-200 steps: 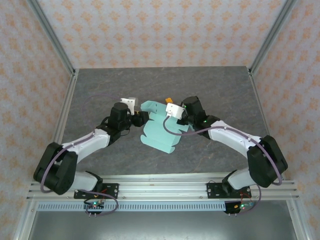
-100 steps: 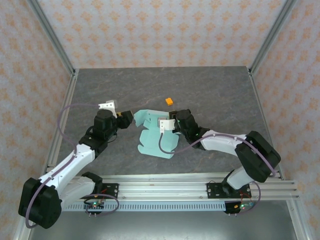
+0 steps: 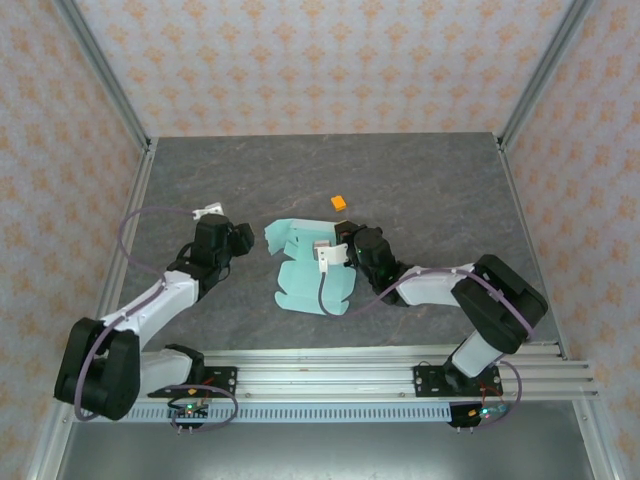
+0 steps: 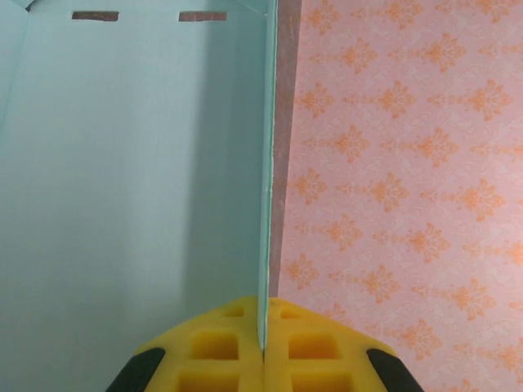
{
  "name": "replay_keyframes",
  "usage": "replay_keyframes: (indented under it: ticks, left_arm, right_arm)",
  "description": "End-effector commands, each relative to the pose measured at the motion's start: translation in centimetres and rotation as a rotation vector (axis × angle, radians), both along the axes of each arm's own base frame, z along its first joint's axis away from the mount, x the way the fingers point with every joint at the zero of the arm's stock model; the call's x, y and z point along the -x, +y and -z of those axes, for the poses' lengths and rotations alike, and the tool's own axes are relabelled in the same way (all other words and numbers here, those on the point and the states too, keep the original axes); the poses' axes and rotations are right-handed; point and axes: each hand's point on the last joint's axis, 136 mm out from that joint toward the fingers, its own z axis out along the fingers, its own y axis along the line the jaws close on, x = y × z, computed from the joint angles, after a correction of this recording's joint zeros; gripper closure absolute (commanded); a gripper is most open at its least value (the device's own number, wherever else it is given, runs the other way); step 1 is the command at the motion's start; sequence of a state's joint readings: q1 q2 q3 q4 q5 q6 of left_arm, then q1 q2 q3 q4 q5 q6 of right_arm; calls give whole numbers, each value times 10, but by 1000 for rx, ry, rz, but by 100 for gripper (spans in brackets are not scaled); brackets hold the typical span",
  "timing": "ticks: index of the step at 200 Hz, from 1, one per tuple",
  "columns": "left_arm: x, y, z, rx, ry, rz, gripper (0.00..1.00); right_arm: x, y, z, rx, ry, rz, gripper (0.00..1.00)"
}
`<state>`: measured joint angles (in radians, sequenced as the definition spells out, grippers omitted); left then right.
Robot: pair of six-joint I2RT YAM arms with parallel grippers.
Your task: Fold the paper box
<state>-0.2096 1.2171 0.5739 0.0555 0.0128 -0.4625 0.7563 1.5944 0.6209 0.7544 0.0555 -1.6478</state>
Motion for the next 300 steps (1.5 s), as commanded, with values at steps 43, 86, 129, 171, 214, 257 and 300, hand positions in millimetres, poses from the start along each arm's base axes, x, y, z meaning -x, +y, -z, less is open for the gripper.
replay_keyframes:
  ticks: [43, 86, 129, 171, 214, 257, 300]
  left_arm:
    - [-30, 3, 20, -1, 127, 58, 42]
    - [-37, -14, 41, 17, 234, 155, 43]
    - [-40, -28, 51, 34, 278, 246, 48]
    - [-47, -52, 54, 105, 266, 359, 51]
    - [-46, -68, 54, 139, 252, 427, 52]
    - [-47, -77, 48, 126, 207, 475, 52]
    - [-48, -89, 39, 141, 142, 532, 53]
  right_arm:
    - [-5, -6, -11, -15, -14, 13, 100]
    - [-10, -9, -11, -5, -20, 11, 100]
    - [-12, -7, -17, -9, -26, -8, 100]
    - [-13, -7, -16, -11, -17, -4, 100]
    - [-17, -5, -15, 0, -17, -6, 100]
    - [-20, -2, -16, 12, -43, -18, 100]
    - [-20, -3, -15, 23, -32, -27, 100]
